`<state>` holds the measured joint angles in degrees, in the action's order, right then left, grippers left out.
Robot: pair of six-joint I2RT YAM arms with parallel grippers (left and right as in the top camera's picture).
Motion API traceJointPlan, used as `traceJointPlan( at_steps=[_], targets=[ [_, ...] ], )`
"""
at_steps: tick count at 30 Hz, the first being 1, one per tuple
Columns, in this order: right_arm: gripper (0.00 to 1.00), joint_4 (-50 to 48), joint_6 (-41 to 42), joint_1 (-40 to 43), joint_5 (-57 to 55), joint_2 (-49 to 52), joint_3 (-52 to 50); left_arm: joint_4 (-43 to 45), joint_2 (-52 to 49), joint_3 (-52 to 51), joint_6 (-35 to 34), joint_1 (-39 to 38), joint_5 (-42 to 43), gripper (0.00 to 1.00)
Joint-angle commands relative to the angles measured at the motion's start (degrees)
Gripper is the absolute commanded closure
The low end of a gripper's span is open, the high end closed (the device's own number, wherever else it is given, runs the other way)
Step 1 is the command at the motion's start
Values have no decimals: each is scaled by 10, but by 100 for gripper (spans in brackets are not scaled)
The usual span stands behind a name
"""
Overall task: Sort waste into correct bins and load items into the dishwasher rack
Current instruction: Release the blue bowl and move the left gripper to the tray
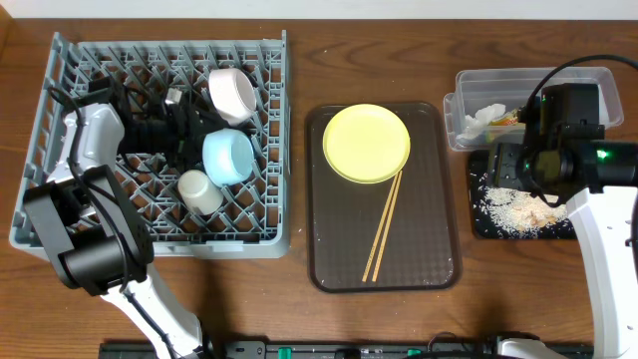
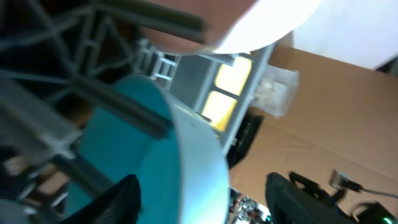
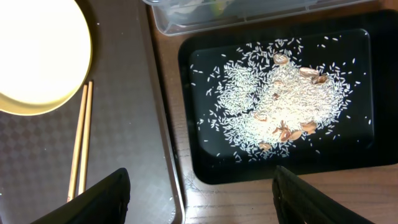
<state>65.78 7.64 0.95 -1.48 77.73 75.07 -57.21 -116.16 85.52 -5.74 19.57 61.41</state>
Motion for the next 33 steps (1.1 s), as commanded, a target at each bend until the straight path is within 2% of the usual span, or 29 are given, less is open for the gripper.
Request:
traceJointPlan(
  at_steps=[1, 5, 12, 18, 24, 33],
  targets=[
    [28, 0, 0, 4, 0, -2, 10, -3, -3, 11, 7, 5, -45, 30],
    [28, 0, 0, 4, 0, -2, 10, -3, 24, 32, 7, 8, -83, 25],
    [28, -4, 0, 4, 0, -2, 10, 20, 144, 47, 7, 0, -208, 20],
    [28, -6, 0, 4, 0, -2, 10, 24, 237, 47, 7, -41, -287, 18],
    [28, -6, 0, 4, 0, -2, 10, 13, 263, 47, 7, -150, -351, 17],
    [28, -6, 0, 4, 0, -2, 10, 9, 260, 6, 7, -376, -482, 17]
  ],
)
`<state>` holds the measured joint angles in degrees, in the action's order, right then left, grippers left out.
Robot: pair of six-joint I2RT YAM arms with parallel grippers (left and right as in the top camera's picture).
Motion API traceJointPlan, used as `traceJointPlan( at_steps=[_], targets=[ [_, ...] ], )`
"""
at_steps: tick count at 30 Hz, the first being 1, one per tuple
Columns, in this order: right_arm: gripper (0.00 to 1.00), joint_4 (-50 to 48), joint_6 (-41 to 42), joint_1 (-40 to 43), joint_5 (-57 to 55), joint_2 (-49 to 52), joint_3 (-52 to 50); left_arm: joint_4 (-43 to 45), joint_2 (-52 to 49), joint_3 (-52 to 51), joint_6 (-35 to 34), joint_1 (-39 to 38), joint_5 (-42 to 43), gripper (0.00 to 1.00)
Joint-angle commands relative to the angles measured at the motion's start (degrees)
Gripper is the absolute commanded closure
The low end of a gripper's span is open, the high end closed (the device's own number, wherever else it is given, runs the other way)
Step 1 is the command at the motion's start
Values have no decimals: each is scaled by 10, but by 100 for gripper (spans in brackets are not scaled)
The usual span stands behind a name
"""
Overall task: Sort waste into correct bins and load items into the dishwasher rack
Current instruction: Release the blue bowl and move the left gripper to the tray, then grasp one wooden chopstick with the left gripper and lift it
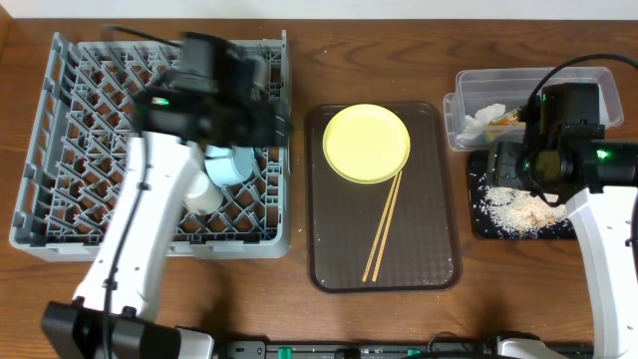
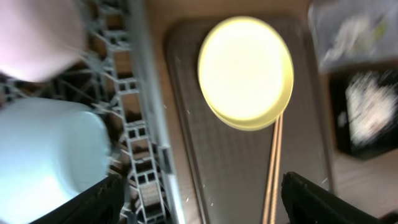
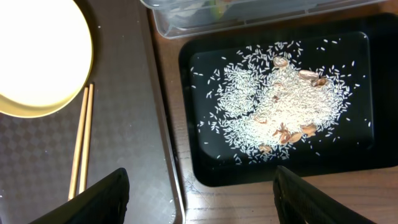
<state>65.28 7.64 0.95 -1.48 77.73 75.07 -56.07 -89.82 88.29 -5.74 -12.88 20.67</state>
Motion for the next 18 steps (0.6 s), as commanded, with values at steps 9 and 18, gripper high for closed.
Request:
traceJointPlan(
  at_steps=[9, 18],
  targets=[
    [28, 1, 0, 4, 0, -2, 10, 40, -56, -84, -73, -207, -113, 18],
    [28, 2, 0, 4, 0, -2, 10, 101, -173, -94, -113, -313, -127, 18]
  ],
)
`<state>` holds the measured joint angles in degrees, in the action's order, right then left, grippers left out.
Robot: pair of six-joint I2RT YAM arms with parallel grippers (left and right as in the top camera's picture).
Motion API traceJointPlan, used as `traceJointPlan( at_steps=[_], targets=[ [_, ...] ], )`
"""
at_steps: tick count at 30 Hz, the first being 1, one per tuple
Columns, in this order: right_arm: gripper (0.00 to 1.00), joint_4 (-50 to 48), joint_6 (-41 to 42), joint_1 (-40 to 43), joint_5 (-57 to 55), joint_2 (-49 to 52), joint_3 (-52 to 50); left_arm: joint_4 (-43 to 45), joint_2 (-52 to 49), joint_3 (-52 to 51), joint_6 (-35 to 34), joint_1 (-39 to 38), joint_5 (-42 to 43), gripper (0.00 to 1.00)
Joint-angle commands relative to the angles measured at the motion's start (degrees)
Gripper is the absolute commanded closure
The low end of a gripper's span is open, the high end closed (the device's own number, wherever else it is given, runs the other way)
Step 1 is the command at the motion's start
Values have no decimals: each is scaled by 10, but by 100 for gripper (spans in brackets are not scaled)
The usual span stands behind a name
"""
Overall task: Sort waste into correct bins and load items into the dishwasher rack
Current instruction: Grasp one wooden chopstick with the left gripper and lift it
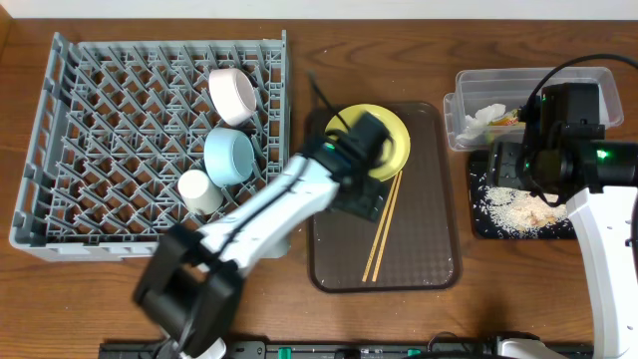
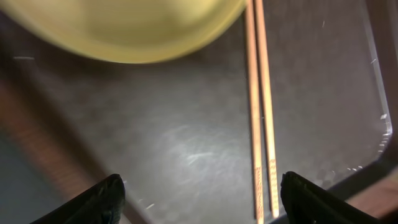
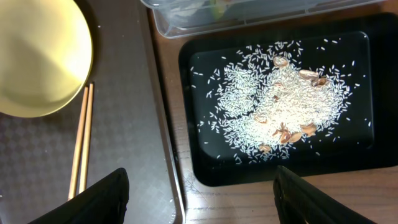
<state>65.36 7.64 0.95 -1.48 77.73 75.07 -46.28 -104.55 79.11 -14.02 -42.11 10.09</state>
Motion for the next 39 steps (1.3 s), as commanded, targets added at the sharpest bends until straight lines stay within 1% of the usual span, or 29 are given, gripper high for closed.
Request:
traceJointPlan(
  at_steps=[1, 4, 8, 13, 16, 20, 23, 29, 30, 31, 32, 33, 34, 39],
  targets=[
    [28, 3, 0, 4, 0, -2, 10, 4, -37, -2, -44, -29, -37, 18],
    [28, 4, 0, 4, 0, -2, 10, 4, -71, -2, -80, -51, -72, 18],
    [28, 4, 0, 4, 0, -2, 10, 17, -102, -3, -80, -70, -75, 20],
    [28, 4, 0, 4, 0, -2, 10, 26, -122, -3, -92, -80, -99, 25],
    [28, 5, 0, 4, 0, -2, 10, 32, -127, -3, -93, -80, -102, 30],
    [28, 5, 0, 4, 0, -2, 10, 37, -139, -3, -93, -83, -101, 44],
    [28, 4, 0, 4, 0, -2, 10, 37, -152, -3, -93, -89, -101, 51],
    [28, 4, 0, 4, 0, -2, 10, 35, -158, -3, -92, -103, -101, 77],
    [28, 4, 0, 4, 0, -2, 10, 34, -158, -3, -92, -104, -101, 81],
    [28, 5, 0, 4, 0, -2, 10, 32, -158, -3, -92, -104, -101, 81],
    [28, 5, 0, 4, 0, -2, 10, 29, -158, -3, -92, -104, -101, 88],
    [28, 5, 0, 4, 0, -2, 10, 27, -158, -3, -92, -104, -101, 92],
    [28, 5, 0, 4, 0, -2, 10, 23, -158, -3, -92, -103, -101, 94],
    [28, 5, 0, 4, 0, -2, 10, 5, -155, -2, -90, -103, -102, 94]
  ],
)
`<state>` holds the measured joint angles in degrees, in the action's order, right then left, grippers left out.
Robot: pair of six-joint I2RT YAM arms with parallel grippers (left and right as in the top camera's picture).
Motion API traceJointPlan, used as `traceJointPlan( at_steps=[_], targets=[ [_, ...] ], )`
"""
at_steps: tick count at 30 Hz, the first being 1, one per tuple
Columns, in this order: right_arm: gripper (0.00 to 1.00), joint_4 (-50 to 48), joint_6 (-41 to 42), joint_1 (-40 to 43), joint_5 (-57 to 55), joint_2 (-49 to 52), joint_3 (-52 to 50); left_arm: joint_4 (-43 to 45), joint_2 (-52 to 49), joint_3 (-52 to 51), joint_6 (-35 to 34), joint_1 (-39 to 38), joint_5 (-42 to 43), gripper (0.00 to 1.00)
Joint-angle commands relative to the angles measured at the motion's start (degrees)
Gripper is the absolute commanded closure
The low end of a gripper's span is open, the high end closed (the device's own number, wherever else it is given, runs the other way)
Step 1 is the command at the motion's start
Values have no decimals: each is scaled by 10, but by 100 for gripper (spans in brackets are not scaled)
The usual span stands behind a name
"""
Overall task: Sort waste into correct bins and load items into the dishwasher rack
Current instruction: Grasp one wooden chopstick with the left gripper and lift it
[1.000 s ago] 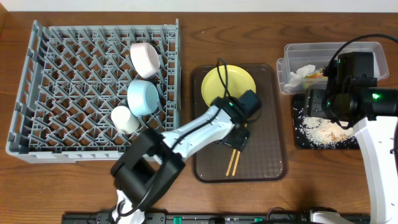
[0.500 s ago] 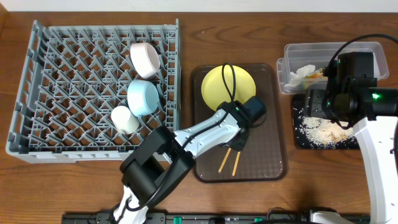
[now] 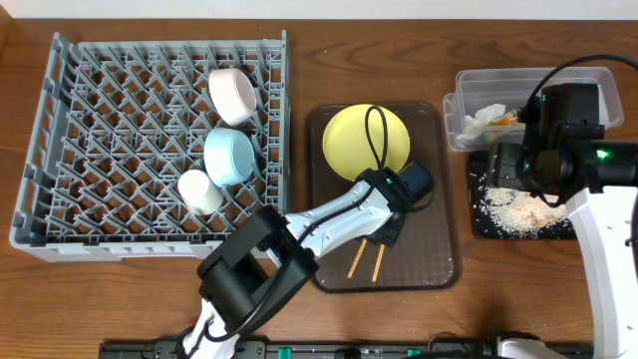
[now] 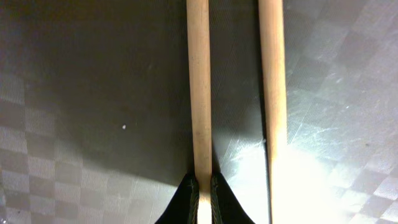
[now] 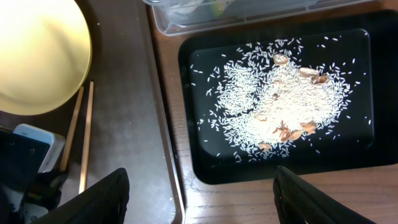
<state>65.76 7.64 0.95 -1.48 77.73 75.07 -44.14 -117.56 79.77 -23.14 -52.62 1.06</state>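
Two wooden chopsticks (image 3: 355,261) lie on the brown tray (image 3: 429,249) below the yellow plate (image 3: 366,138). My left gripper (image 4: 201,188) is down on the tray and shut on the left chopstick (image 4: 199,93). The other chopstick (image 4: 272,93) lies free beside it. In the overhead view the left gripper (image 3: 389,227) covers the chopsticks' middle. My right gripper (image 5: 202,202) is open and holds nothing, hanging over the black tray of rice and scraps (image 5: 277,99).
The grey dishwasher rack (image 3: 60,199) at left holds a white bowl (image 3: 232,95), a blue bowl (image 3: 227,157) and a white cup (image 3: 199,191). A clear bin (image 3: 588,85) with waste stands at back right, behind the black tray (image 3: 498,224).
My left gripper was open above the tray by the plate's edge. Now it is low on the tray and shut on one chopstick. The right arm has not moved.
My left gripper was inside the rack next to the blue bowl. Then it hung over the rack's right edge, then over the tray by the plate. Now it grips one chopstick on the tray. The right gripper stayed open over the rice tray throughout.
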Motion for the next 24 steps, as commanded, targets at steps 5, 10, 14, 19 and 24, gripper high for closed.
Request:
traceJointPlan(
  at_steps=[5, 10, 14, 19, 24],
  targets=[
    [28, 1, -7, 4, -1, -2, 10, -35, 9, -5, 3, 3, -12, 94],
    [28, 2, -7, 4, -1, -2, 10, -66, 76, -3, 28, 3, -12, 94],
    [28, 2, -7, 4, -1, -2, 10, -99, 139, -3, 59, 7, -13, 94],
    [28, 3, -7, 4, 0, -2, 10, -116, 214, -3, 62, 38, -80, 94],
    [28, 3, -7, 4, 0, -2, 10, -102, 260, -3, 62, 110, -156, 94]
  ],
)
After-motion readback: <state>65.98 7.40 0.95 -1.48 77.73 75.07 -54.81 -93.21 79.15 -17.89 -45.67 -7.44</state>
